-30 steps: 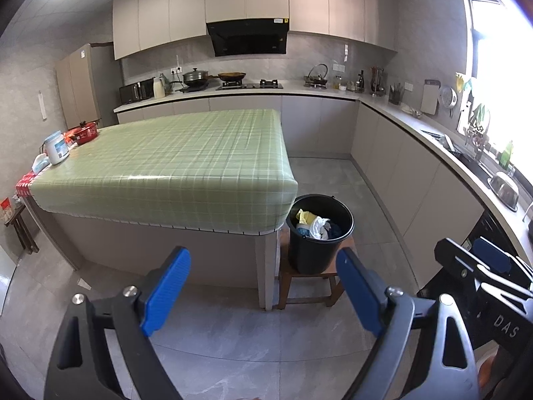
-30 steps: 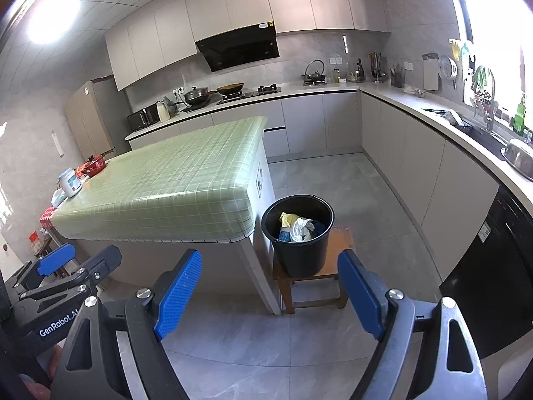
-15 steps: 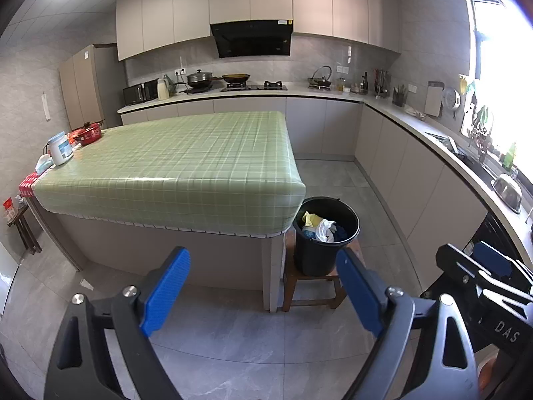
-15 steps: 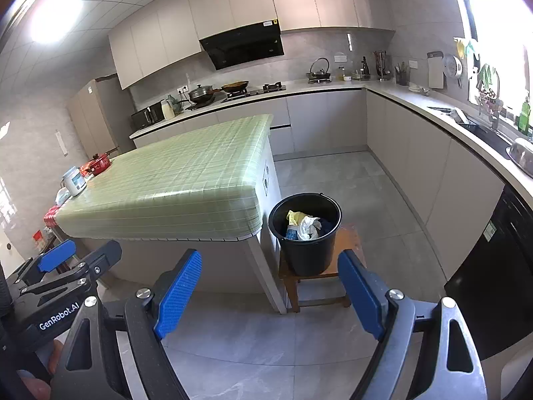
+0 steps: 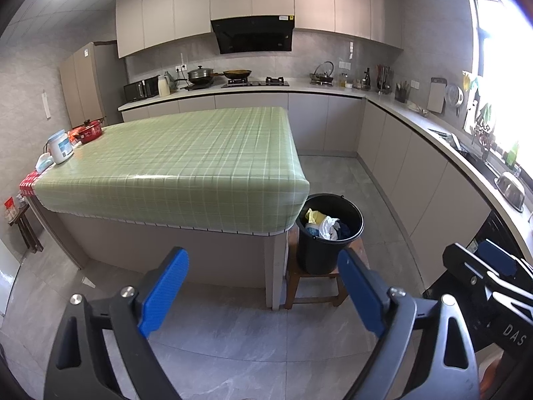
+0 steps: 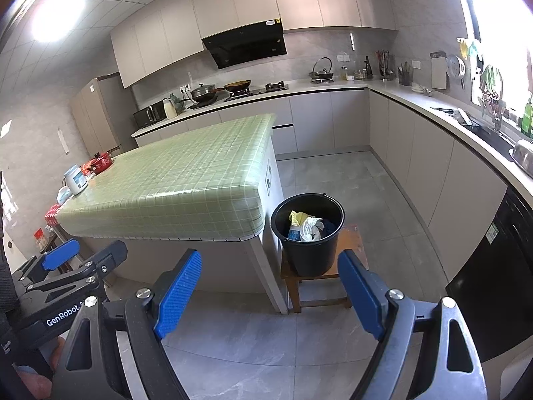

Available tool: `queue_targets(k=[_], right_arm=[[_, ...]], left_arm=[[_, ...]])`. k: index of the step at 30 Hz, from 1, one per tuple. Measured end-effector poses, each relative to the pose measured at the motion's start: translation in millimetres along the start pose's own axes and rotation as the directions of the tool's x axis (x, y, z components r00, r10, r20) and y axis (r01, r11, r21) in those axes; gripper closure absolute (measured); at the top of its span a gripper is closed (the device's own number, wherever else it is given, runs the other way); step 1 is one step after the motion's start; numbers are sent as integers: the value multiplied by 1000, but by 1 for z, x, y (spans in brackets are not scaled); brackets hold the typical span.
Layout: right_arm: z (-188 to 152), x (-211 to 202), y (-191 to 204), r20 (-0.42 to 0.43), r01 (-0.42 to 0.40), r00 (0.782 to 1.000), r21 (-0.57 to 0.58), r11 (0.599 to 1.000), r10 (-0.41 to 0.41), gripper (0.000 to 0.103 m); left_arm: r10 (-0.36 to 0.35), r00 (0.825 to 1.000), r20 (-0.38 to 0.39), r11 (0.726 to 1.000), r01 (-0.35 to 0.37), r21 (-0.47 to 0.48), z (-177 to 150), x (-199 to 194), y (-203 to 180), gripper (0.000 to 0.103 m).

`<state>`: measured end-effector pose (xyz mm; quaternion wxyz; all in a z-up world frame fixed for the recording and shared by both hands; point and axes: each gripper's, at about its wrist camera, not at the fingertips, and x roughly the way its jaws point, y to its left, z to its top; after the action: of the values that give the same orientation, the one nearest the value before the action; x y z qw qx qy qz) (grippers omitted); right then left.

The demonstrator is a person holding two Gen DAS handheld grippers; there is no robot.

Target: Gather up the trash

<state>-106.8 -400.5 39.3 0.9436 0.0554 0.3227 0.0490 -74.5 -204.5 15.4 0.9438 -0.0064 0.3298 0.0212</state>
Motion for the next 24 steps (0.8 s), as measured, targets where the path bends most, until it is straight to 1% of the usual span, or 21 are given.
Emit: queue_targets(k=[24], right_arm=[[-2, 10, -2, -21, 5, 1000, 20, 1000, -4, 17]], left_arm=[[-25, 999, -30, 1000, 25, -1, 6, 12, -7, 11]])
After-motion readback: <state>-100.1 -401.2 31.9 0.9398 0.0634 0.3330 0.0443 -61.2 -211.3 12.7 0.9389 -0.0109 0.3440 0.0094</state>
